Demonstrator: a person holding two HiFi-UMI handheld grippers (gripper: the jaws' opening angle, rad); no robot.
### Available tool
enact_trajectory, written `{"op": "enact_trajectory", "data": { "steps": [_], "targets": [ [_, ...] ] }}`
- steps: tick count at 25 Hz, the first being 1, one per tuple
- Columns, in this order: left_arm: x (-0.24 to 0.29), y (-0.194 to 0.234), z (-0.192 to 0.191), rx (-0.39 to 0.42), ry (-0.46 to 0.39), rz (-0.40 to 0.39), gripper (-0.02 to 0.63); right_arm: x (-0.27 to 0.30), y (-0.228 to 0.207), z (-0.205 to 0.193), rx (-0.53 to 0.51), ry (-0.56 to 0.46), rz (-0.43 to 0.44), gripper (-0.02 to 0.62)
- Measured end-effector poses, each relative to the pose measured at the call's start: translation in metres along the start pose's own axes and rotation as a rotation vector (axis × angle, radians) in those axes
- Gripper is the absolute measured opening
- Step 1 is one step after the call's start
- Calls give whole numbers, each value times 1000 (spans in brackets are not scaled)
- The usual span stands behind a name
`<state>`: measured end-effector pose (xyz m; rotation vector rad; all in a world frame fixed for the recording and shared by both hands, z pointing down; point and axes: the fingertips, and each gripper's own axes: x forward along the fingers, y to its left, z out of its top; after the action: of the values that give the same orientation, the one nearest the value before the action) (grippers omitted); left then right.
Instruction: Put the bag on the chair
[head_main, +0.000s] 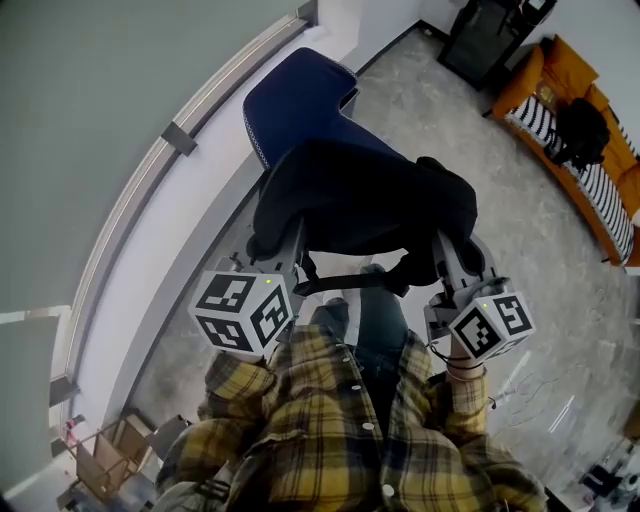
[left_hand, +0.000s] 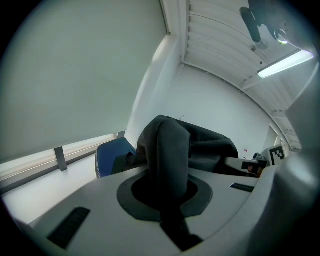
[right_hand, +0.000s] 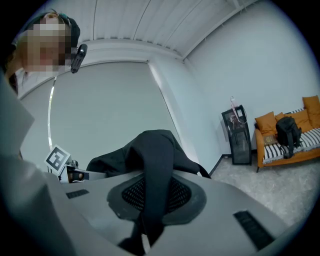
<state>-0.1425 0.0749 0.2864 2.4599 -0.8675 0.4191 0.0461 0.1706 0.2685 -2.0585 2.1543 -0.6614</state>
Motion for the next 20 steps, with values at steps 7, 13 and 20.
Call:
{"op": "enact_trajectory", "data": {
  "steps": [7,13,20],
  "targets": [
    [43,10,16,-2,2,11,37,38,-32,11,8,3,12,60],
    [85,16,47,-15,-26,55,37,82,-62,40,-4,6,61,60],
    [132,16,84,-44,-67,126,37,137,-102,80,-27,29,143,60]
  ]
}}
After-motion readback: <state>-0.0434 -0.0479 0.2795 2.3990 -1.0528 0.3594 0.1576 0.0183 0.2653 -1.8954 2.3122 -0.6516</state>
